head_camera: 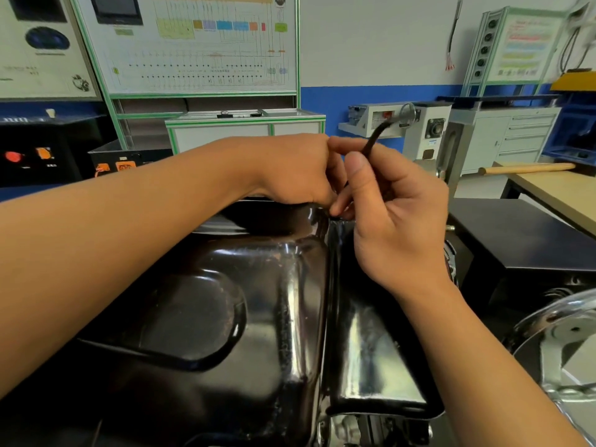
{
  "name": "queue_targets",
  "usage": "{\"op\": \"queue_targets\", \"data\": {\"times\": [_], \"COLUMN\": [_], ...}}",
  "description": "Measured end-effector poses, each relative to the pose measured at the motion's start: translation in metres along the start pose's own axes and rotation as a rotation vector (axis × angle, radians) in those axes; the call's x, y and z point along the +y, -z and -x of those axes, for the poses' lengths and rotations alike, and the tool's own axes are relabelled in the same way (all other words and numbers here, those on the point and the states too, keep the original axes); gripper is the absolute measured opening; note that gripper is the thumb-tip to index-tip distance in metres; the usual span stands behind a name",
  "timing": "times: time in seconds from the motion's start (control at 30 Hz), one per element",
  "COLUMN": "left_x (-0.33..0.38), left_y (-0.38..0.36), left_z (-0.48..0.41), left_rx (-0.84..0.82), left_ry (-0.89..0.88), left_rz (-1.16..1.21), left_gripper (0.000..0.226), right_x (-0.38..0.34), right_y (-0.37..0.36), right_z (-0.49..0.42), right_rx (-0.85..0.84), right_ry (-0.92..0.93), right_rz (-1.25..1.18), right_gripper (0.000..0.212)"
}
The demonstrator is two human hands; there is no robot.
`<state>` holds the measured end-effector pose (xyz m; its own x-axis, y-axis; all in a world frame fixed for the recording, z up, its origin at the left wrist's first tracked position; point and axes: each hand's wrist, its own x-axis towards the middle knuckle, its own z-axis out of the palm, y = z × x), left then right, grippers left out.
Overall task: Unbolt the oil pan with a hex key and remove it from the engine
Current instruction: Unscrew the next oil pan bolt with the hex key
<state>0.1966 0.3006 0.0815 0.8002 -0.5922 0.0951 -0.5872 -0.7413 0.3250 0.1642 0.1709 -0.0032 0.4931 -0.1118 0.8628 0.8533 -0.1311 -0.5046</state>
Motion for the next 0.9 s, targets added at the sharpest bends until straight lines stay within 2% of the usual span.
{"op": "queue_targets", "data": {"times": [0.13,0.2,0.27,0.33,0.43,0.57,0.67,0.8,0.9], "left_x": [0.000,-0.002,-0.004,-0.005,-0.006,-0.006,-0.008,-0.009,-0.010], "left_y": [-0.001,0.000,0.001,0.002,0.004,0.010,0.012,0.012,0.011], "left_z": [-0.001,-0.002,-0.002,-0.003,-0.003,0.001,0.003,0.004,0.004], "left_rx": [-0.035,-0.005,-0.005,-0.029,-0.065,-0.124,-0.169,-0.161,-0.145], "left_ry": [-0.021,-0.019,-0.019,-0.030,-0.046,-0.035,-0.041,-0.031,-0.029], "left_rz": [-0.033,-0.040,-0.045,-0.036,-0.036,-0.021,-0.043,-0.077,-0.086], "left_gripper": [0.004,0.020,0.038,0.047,0.046,0.050,0.059,0.055,0.043], "right_x": [0.000,-0.001,-0.003,-0.003,-0.002,0.002,0.004,0.000,-0.004], "right_y": [0.001,-0.001,-0.002,-0.001,0.001,0.005,0.005,0.003,0.002], "right_z": [0.000,0.000,-0.001,-0.002,-0.003,-0.004,-0.003,-0.002,-0.003], "right_rx": [-0.062,-0.029,0.044,0.089,0.090,-0.005,-0.055,-0.006,0.074], "right_ry": [-0.023,-0.057,-0.057,-0.057,-0.040,-0.021,0.003,-0.014,-0.041], "right_rz": [0.000,-0.075,-0.081,-0.096,-0.092,0.047,0.100,-0.028,-0.140], "right_gripper": [0.022,0.015,0.019,0.018,0.010,0.026,0.030,0.014,0.021]}}
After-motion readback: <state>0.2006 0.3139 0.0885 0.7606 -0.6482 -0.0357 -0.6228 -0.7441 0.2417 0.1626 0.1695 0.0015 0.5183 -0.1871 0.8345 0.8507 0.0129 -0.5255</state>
